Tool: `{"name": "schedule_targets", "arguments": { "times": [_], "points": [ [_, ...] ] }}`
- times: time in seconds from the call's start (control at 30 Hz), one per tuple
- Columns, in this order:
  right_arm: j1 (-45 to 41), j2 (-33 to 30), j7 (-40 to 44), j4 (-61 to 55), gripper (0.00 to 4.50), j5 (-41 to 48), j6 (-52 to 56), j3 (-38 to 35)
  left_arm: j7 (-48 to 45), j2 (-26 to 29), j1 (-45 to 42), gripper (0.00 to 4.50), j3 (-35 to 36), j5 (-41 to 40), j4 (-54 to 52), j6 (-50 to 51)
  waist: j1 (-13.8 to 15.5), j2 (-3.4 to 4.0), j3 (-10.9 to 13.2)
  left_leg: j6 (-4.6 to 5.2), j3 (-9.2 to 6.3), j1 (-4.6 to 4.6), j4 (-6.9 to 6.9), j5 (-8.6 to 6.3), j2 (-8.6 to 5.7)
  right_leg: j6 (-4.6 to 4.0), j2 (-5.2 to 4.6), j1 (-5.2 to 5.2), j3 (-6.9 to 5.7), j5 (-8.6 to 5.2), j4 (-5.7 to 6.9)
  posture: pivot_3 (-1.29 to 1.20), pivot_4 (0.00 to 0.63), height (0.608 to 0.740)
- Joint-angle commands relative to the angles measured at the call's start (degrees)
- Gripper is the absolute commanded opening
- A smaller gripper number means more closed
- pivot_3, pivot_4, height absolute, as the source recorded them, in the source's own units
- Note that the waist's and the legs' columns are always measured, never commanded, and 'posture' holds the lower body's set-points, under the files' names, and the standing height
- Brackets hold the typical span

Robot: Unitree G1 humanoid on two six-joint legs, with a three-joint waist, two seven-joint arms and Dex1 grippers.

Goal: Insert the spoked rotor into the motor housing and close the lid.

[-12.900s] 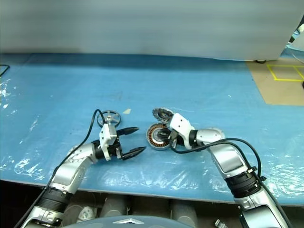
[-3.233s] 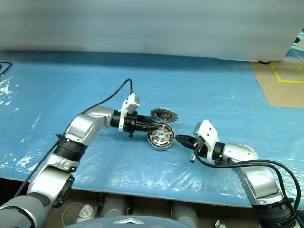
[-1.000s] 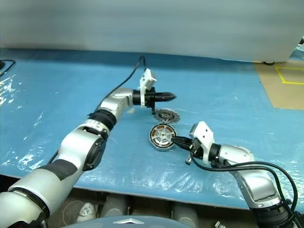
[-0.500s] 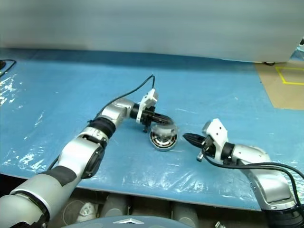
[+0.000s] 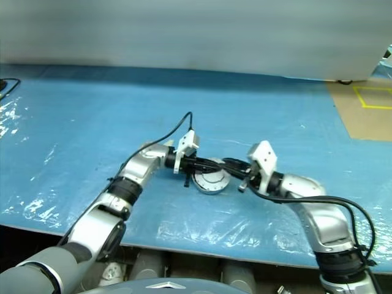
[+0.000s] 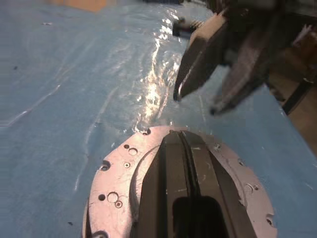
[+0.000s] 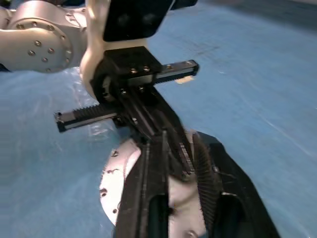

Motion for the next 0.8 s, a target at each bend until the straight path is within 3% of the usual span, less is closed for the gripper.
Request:
{"name": "schedule_targets", "arguments": {
  "times": [0.03, 0.27, 0.8],
  "points": [
    [-1.6, 0.6, 0.1, -0.1, 1.91, -0.2, -0.6, 1.1, 0.6, 3.6, 4.8, 0.00, 3.6, -6.1, -12.7, 4.6, 0.0, 0.01, 0.0, -0.03, 0.00, -0.06, -0.01, 0.01, 0.00, -0.01, 0.00, -0.07, -0.01, 0.00, 0.00, 0.00, 0.150, 0.740],
    [-5.3, 0.1, 3.3, 6.6, 4.41, -2.1, -2.8, 3.4, 6.0, 11.6, 17.2, 0.00, 7.6, -12.9, -32.0, 13.0, 0.0, 0.03, 0.0, -0.29, 0.04, -0.12, -0.19, 0.05, 0.00, -0.05, 0.02, -0.18, -0.04, -0.03, -0.07, 0.00, 0.150, 0.740],
    [-7.6, 0.7, 6.7, 15.9, 4.48, -12.2, -13.3, 10.6, 15.4, 17.6, 31.8, 0.00, 10.0, -14.8, -41.8, 9.4, -1.3, 0.03, 0.0, -0.36, 0.05, -0.15, -0.16, 0.01, 0.04, -0.04, 0.07, -0.18, -0.06, -0.03, -0.15, 0.00, 0.150, 0.740]
  ]
}}
